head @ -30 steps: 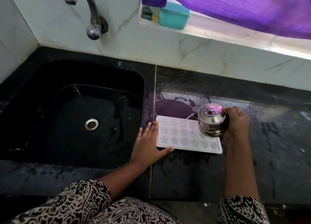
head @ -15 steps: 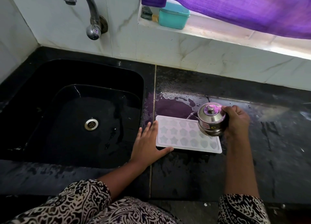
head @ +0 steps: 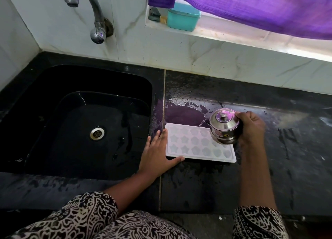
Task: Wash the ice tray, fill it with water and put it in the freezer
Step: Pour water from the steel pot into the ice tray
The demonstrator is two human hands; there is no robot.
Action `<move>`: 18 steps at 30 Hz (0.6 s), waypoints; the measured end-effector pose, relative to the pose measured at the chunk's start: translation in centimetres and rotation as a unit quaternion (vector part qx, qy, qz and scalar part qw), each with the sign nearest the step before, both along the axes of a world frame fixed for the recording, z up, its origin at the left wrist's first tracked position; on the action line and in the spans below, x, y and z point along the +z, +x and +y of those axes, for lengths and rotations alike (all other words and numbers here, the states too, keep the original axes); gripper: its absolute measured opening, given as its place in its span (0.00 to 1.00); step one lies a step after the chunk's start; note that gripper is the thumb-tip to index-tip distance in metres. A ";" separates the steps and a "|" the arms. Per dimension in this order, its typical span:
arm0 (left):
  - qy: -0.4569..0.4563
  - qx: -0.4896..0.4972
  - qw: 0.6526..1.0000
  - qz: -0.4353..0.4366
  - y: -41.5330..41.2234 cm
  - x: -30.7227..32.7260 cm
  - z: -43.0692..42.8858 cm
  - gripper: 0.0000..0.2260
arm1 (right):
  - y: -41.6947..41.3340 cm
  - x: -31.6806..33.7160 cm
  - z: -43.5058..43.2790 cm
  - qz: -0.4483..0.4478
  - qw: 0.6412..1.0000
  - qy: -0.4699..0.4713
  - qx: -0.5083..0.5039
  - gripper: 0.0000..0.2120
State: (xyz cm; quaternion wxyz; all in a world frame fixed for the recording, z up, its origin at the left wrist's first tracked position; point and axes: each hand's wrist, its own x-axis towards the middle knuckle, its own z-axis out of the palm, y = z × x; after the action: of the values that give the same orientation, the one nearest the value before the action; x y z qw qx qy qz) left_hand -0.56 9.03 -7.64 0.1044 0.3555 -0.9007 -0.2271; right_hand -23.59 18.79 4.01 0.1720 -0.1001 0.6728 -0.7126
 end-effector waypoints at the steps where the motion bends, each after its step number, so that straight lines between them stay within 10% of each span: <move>1: -0.001 0.000 1.000 -0.002 0.0 0.0 0.0 0.51 | -0.1 0.0 0.0 0.001 1.000 0.001 0.002 0.14; 18: 0.004 0.002 1.000 -0.004 0.0 0.2 0.0 0.51 | -0.2 0.7 0.0 -0.001 1.000 -0.027 0.012 0.14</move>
State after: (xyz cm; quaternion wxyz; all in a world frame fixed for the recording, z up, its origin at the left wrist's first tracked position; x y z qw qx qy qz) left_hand -0.54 9.04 -7.48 0.1001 0.3584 -0.8995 -0.2289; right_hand -23.80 18.83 4.73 0.1782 -0.1120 0.6517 -0.7287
